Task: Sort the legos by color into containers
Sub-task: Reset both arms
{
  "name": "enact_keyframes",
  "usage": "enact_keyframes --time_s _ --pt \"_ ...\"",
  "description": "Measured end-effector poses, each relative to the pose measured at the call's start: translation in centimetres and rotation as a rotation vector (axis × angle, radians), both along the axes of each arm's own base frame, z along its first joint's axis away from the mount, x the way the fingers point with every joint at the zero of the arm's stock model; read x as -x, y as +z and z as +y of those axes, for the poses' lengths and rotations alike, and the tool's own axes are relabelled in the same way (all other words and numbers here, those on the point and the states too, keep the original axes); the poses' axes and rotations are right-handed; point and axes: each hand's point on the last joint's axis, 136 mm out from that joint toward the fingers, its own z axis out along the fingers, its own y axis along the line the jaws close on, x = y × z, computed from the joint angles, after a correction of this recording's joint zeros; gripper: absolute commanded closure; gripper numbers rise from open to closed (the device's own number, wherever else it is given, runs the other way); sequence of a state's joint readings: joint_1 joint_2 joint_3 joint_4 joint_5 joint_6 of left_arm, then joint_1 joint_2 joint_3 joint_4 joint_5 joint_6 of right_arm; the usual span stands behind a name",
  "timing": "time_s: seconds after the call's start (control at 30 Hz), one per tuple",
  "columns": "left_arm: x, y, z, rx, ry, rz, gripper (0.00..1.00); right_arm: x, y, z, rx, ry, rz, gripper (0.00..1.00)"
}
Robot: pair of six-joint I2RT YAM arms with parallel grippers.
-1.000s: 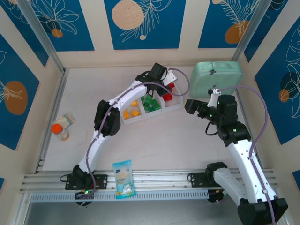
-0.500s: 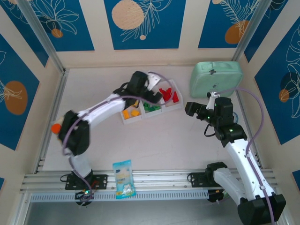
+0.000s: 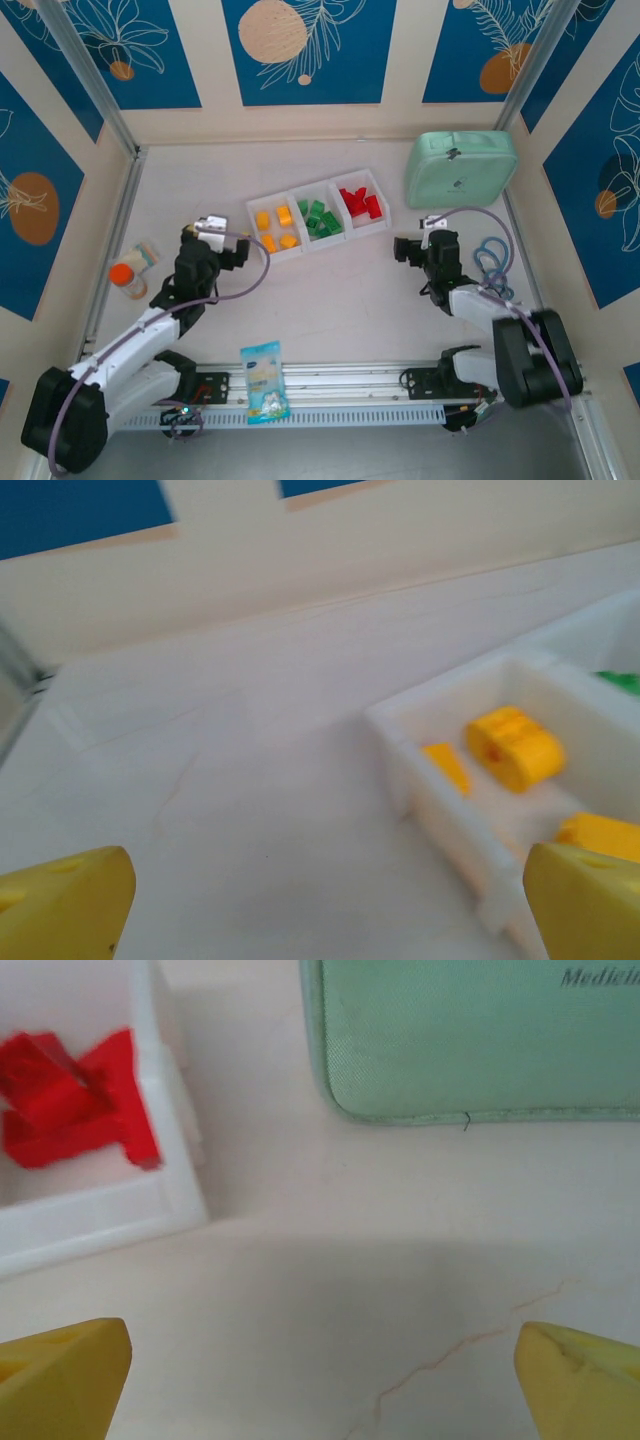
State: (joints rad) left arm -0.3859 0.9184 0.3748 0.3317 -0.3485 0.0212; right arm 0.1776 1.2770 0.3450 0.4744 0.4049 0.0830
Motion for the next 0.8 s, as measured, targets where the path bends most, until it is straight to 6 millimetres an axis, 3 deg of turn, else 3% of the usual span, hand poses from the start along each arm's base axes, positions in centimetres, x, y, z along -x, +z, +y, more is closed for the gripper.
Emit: enact_keyframes --time_s 0.13,0.27,0.33,0.4,0.47,0.5,0.67,0.8 --pt "-0.6 -2.7 3.2 -0.011 0.098 0.013 0.01 -1.8 -1.8 2.4 0.09 0.118 0.033 0.01" --pt "-1.0 -7.8 5.4 -0.02 0.152 0.097 0.01 -3.5 0.4 4.7 0.106 0.206 -0.075 0.01" --pt "-1.4 -9.4 5.6 -0.022 0.141 0.135 0.01 -3.2 1.3 4.0 0.055 0.205 -0.135 0.01" --pt "-2.3 -10.0 5.3 -0.034 0.118 0.149 0.01 -2.8 1.1 0.2 -0.044 0.129 -0.182 0.01" --pt "-3.9 -10.1 4.8 -0.031 0.093 0.135 0.01 -2.7 -0.7 -3.6 -0.115 0.022 -0.136 0.01" --pt "-5.0 -10.2 4.7 -0.024 0.088 0.122 0.01 -2.6 -1.3 -4.3 -0.133 -0.002 -0.105 0.01" --pt "-6.1 -10.6 6.5 -0.004 0.144 0.113 0.01 -4.9 1.1 -0.9 -0.148 0.084 -0.15 0.01" --pt "-6.3 -9.9 6.7 0.01 0.155 0.085 0.01 -5.0 1.1 -1.0 -0.149 0.066 -0.147 0.01"
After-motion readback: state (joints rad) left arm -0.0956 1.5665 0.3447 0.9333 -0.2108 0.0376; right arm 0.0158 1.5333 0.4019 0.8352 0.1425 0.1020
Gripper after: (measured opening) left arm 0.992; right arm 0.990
